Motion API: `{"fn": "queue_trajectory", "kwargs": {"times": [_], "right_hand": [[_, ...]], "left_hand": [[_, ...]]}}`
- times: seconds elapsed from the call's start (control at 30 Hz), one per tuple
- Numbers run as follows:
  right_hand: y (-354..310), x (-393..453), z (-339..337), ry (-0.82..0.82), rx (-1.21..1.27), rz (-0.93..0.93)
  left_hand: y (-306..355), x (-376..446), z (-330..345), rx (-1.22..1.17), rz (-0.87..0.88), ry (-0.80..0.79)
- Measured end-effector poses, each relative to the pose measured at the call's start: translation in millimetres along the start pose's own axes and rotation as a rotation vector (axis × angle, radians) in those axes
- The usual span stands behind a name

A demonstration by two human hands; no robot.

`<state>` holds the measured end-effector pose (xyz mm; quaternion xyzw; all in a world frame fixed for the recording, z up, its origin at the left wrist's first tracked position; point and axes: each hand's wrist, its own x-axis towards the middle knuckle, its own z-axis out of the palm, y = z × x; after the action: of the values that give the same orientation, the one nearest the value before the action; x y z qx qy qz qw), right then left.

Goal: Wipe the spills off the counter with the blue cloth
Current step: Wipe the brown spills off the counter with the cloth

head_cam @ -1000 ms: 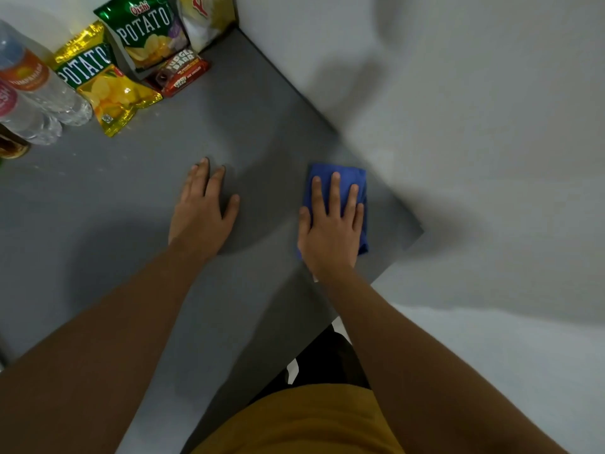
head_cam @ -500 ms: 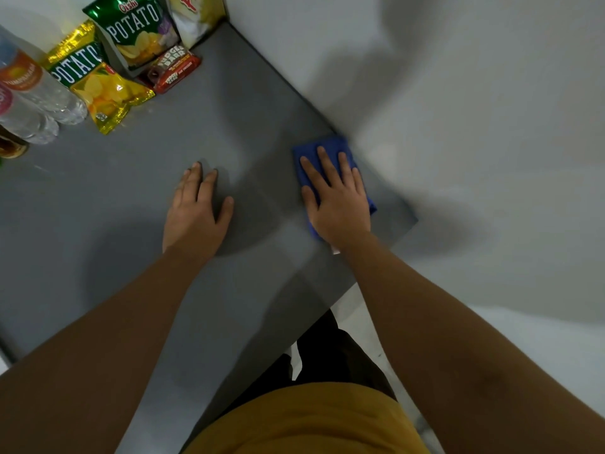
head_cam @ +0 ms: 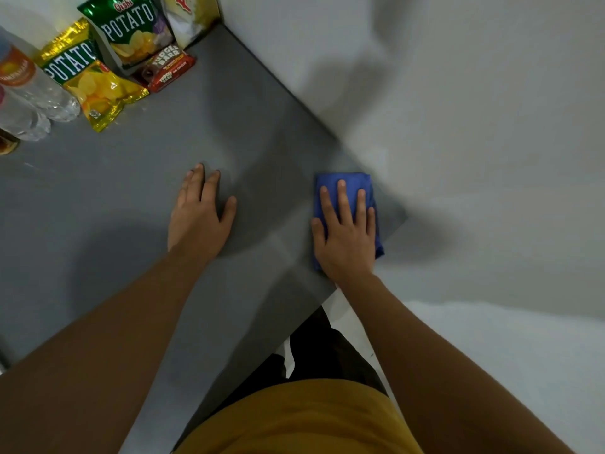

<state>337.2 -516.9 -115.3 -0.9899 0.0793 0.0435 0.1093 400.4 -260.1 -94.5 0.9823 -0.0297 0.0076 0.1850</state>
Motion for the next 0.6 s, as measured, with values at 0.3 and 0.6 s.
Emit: {"fn": "queue_trajectory", "kwargs": {"times": [0.3, 0.6], "right_hand": [[26.6, 29.5, -13.0, 0.036, 0.02, -0.215], [60.9, 19.4, -22.9, 0.013, 0.022, -0.099]], "left_hand": [[3.3, 1.1, 2.2, -0.002, 0.001, 0.013], [1.8, 0.7, 4.8, -0.012, -0.01, 0.009]]}}
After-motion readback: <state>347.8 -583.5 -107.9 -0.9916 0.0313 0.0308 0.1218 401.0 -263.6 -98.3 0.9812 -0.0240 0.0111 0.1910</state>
